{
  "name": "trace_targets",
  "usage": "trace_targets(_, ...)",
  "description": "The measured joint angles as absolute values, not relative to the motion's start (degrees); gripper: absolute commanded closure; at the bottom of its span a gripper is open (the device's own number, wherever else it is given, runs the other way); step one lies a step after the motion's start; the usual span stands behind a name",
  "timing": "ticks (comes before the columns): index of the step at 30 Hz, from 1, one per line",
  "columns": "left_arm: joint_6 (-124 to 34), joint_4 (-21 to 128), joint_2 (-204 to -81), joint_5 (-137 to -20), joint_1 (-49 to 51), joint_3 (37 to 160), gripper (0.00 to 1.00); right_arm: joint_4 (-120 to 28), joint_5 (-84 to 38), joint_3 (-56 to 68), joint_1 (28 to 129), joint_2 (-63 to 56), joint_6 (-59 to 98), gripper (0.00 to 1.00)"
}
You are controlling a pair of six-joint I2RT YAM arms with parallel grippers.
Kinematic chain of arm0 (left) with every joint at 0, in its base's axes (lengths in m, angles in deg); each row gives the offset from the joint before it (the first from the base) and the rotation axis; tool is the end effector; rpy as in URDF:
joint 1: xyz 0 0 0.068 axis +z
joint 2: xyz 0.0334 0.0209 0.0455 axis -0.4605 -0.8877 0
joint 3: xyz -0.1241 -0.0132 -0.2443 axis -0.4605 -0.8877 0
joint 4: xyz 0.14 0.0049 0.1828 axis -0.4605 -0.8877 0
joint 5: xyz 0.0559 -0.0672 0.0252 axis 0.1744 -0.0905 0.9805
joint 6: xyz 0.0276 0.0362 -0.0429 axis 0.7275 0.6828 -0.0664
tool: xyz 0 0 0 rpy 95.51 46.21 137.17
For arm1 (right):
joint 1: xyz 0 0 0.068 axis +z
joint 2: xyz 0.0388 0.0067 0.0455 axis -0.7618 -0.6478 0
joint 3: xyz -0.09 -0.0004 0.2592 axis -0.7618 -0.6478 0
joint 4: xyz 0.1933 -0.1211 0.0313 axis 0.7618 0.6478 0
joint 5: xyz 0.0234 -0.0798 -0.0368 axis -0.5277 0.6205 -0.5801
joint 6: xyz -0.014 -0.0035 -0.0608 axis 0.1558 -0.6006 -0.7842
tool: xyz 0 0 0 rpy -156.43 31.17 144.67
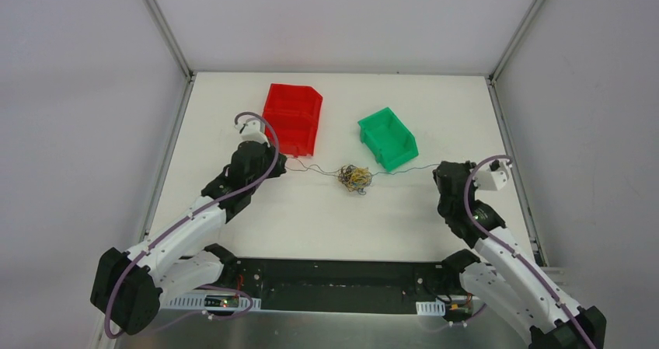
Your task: Untangle the cables
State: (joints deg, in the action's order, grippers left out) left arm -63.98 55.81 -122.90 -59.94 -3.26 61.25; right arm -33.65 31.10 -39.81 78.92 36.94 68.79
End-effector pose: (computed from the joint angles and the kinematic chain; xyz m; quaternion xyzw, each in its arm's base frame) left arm 0.1813 -0.0977 0.2773 -0.0556 0.8014 -0.2410 0.5446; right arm 0.1341 0.0354 0.2633 0.3893 0.6974 0.0958 0.5940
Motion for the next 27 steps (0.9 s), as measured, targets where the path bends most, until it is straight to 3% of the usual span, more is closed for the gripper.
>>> trace_targets(21, -75.08, 41.98, -117.37, -29.67, 0.55, 61.23, 1.00, -12.29, 34.42, -36.97, 61.02, 48.52, 76.11, 1.00)
trace_targets(27, -76.63, 41.71, -114.85, -28.29, 0.52, 61.16, 1.00, -11.96, 32.34, -36.73, 60.12, 49.18, 74.17, 1.00)
